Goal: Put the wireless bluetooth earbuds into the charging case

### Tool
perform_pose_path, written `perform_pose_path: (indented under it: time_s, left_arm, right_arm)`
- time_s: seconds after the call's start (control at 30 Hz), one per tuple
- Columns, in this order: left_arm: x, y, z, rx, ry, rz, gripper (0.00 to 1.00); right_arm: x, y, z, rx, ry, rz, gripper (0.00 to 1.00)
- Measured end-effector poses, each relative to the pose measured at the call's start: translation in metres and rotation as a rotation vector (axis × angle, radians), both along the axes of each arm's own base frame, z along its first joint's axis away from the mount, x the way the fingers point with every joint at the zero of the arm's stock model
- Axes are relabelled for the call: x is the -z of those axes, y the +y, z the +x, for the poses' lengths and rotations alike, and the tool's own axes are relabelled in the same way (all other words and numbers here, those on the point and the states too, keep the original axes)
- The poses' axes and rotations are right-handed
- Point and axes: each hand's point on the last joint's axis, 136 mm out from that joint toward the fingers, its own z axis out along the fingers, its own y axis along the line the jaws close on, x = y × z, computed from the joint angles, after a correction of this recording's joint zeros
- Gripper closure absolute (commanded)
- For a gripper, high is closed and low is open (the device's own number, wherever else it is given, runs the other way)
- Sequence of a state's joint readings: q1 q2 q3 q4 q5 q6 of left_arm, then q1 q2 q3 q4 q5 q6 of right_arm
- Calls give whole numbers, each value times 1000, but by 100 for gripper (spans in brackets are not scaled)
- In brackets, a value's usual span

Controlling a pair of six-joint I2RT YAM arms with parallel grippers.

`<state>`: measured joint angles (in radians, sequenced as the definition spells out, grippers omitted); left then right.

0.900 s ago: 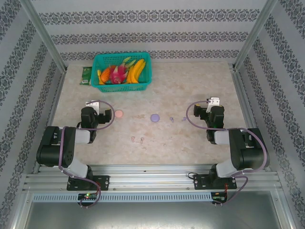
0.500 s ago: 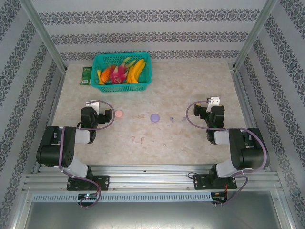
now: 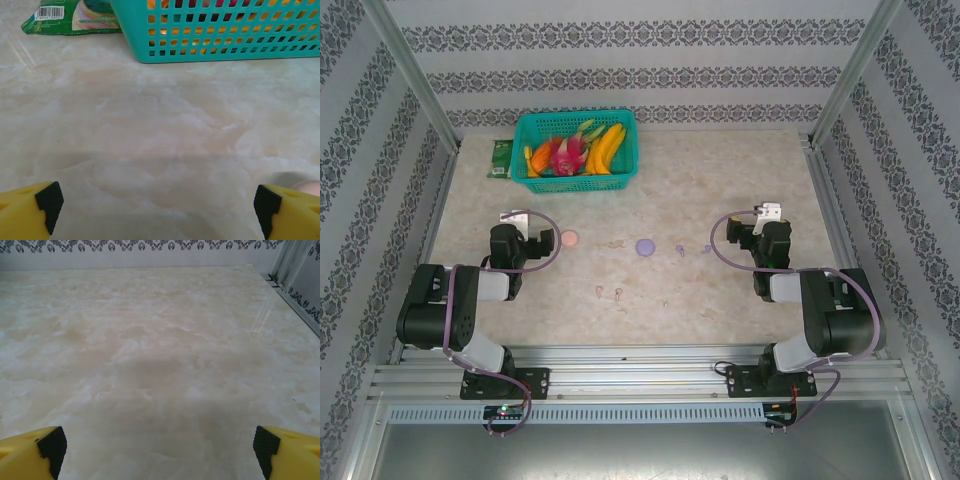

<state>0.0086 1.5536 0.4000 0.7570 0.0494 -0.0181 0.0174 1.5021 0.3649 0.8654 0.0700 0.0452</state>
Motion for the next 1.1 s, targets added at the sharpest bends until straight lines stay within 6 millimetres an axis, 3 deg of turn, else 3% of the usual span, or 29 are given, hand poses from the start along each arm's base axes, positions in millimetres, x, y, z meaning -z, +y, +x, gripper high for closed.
perform_pose_path:
  time_s: [0.2, 0.27, 0.43, 0.67, 0.77, 0.87, 0.97, 1.1]
  left_arm:
    - [0, 0, 1, 0, 0, 0, 0]
    - [-4, 0, 4, -1, 8, 0, 0]
    - [-42, 2, 18, -12, -45, 5, 0]
    - [-87, 8, 20, -58, -54, -15, 0]
    - [-108, 9, 21, -94, -32, -67, 0]
    - [-125, 9, 21, -134, -2, -149, 0]
    - [-132, 1, 18, -163, 53, -266, 0]
    - [-119, -21, 7, -178, 163, -432, 0]
  right_arm:
    - [-1, -5, -1, 31, 15, -9, 2]
    - [-12, -10, -1, 59, 18, -15, 2]
    - [-67, -18, -2, 124, -79, 38, 2]
    - [-88, -26, -2, 215, 22, 304, 4]
    - [-104, -3, 8, 128, 99, 379, 12]
    - [-108, 34, 11, 21, 214, 444, 17]
    - [-95, 87, 5, -79, 382, 485, 20]
    - [-66, 163, -13, -186, 607, 492, 20]
